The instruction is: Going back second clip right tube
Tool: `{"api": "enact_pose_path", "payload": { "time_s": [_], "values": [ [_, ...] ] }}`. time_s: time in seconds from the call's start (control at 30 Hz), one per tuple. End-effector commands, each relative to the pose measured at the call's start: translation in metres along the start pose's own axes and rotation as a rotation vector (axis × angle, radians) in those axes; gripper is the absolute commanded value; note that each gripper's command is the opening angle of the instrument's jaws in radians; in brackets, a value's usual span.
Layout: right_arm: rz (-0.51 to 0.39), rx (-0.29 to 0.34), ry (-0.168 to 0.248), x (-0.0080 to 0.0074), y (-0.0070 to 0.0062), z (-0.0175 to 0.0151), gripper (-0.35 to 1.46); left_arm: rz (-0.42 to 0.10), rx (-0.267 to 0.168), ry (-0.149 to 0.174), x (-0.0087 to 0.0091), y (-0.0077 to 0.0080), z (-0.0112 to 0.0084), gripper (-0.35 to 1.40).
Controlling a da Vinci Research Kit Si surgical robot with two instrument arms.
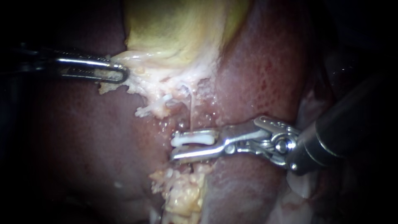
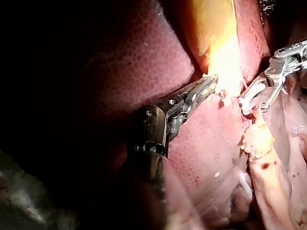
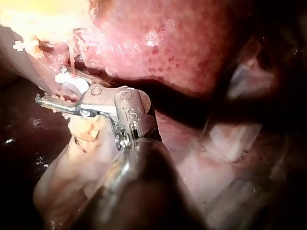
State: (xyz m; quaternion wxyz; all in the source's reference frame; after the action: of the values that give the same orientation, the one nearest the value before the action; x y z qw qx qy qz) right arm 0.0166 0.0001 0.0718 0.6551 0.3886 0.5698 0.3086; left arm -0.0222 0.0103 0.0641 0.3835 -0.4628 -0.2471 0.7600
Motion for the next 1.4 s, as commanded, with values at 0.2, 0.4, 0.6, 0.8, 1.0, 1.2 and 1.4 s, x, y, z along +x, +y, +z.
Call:
{"api": "enact_pose_path", "payload": {
  "time_s": [0.2, 0.4, 0.6, 0.8, 1.0, 1.2, 1.4],
  "values": [
    [-0.005, -0.074, 0.032, -0.0003, 0.002, -0.0006, 0.5, 0.0, 0.0, 0.0, 0.0, 0.0, 0.0, -0.35],
    [-0.003, -0.1, 0.048, -0.0003, 0.0025, -0.0009, 0.5, 0.0, 0.0, 0.0, 0.0, 0.0, 0.0, -0.35],
    [-0.003, -0.13, 0.003, -0.0004, 0.0026, -0.0009, 0.5, 0.0, 0.0, 0.0, 0.0, 0.0, 0.0, -0.35],
    [-0.014, -0.145, -0.017, -0.0012, 0.003, -0.001, 0.5, 0.0, 0.001, 0.0, -0.0001, 0.0, 0.0001, -0.35],
    [0.002, -0.149, -0.024, -0.0014, 0.003, -0.0013, 0.5, 0.0, 0.001, 0.0, -0.0001, 0.0, 0.0001, -0.35],
    [-0.05, -0.136, -0.036, -0.0015, 0.0022, -0.0023, 0.5, 0.001, 0.0, 0.0, -0.0001, 0.0, -0.0001, -0.35],
    [-0.214, -0.124, -0.057, -0.0008, 0.0009, -0.0045, 0.5, 0.001, 0.0, 0.0, -0.0002, 0.0, -0.0002, -0.35]
  ]
}}
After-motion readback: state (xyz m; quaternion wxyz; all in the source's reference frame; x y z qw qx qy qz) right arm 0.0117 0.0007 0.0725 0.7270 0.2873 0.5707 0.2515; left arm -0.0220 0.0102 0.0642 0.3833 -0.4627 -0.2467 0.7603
